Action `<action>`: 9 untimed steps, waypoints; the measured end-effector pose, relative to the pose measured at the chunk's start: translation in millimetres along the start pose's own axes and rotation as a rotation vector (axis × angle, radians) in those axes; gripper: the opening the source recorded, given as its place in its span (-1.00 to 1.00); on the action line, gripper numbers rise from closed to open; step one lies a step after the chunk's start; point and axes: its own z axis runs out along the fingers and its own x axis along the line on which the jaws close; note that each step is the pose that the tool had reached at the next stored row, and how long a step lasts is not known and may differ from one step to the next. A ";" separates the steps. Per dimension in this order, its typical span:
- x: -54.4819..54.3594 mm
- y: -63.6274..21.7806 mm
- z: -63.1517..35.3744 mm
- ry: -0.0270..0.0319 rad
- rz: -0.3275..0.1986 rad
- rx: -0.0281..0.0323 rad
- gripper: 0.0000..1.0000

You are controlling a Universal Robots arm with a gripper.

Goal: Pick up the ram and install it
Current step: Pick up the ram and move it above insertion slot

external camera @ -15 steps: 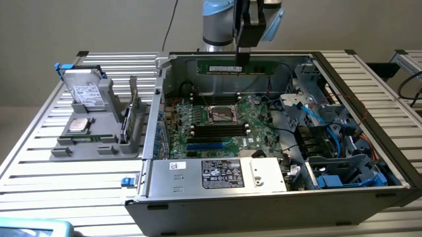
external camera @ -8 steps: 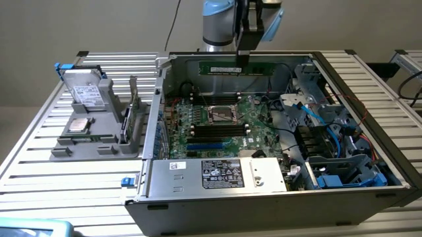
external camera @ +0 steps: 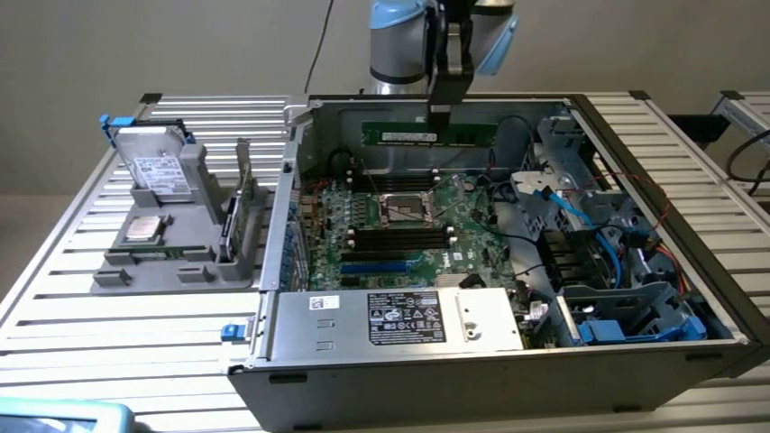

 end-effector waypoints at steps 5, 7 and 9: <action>-2.9 11.4 8.6 0.0002 0.002 0.0000 -0.76; -4.9 17.4 12.1 0.0002 0.002 -0.0001 -0.76; -10.2 20.1 15.7 0.0001 0.002 0.0000 -0.76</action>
